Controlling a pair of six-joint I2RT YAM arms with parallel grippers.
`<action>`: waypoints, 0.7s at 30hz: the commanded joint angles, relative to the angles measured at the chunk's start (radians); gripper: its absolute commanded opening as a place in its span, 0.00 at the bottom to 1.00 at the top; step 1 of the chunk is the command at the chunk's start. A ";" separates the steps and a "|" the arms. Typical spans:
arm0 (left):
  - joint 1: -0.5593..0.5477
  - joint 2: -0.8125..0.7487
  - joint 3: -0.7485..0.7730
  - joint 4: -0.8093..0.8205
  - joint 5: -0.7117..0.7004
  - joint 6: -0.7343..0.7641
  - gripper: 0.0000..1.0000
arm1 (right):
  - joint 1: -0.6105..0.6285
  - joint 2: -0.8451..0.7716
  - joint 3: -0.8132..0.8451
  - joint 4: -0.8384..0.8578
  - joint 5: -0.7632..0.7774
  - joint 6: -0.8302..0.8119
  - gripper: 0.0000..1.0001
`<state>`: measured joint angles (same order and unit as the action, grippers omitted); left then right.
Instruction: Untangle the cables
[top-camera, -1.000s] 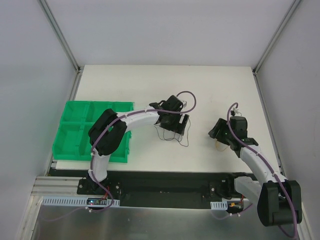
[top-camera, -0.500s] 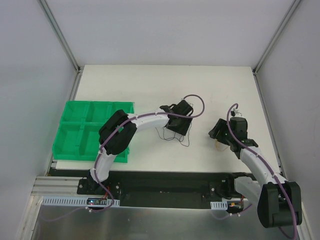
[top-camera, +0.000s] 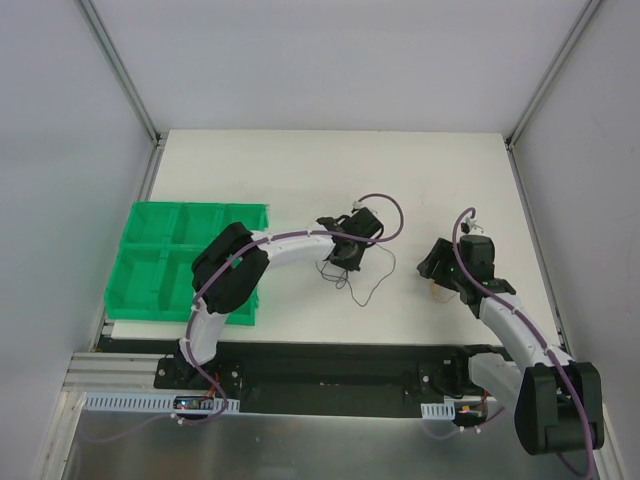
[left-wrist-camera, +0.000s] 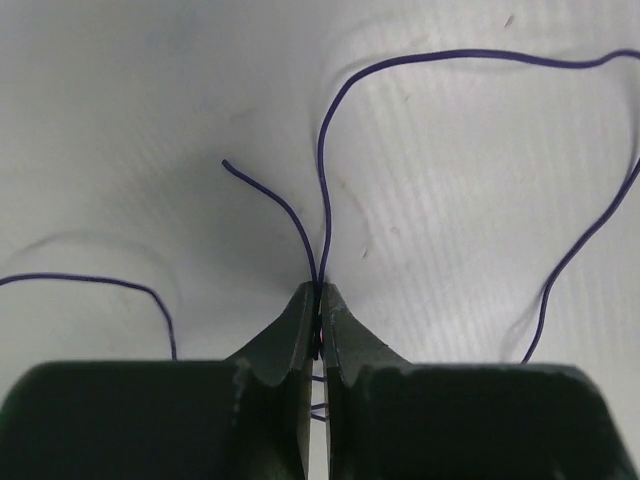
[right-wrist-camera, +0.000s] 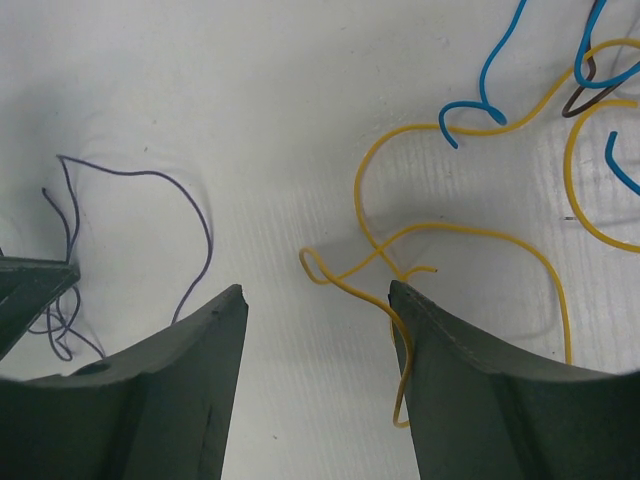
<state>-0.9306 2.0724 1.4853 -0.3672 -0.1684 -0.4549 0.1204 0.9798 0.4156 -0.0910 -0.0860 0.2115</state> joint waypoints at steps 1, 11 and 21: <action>-0.011 -0.138 -0.071 -0.078 -0.008 0.051 0.00 | -0.001 0.003 -0.001 0.042 0.011 -0.017 0.62; 0.018 -0.582 -0.184 -0.075 0.001 0.189 0.00 | -0.002 0.006 -0.009 0.057 0.000 -0.017 0.62; 0.148 -1.032 -0.215 -0.203 -0.072 0.318 0.00 | -0.004 0.033 -0.001 0.068 -0.014 -0.017 0.62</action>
<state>-0.8261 1.1698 1.2617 -0.4747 -0.1886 -0.2237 0.1196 0.9993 0.4145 -0.0563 -0.0906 0.2077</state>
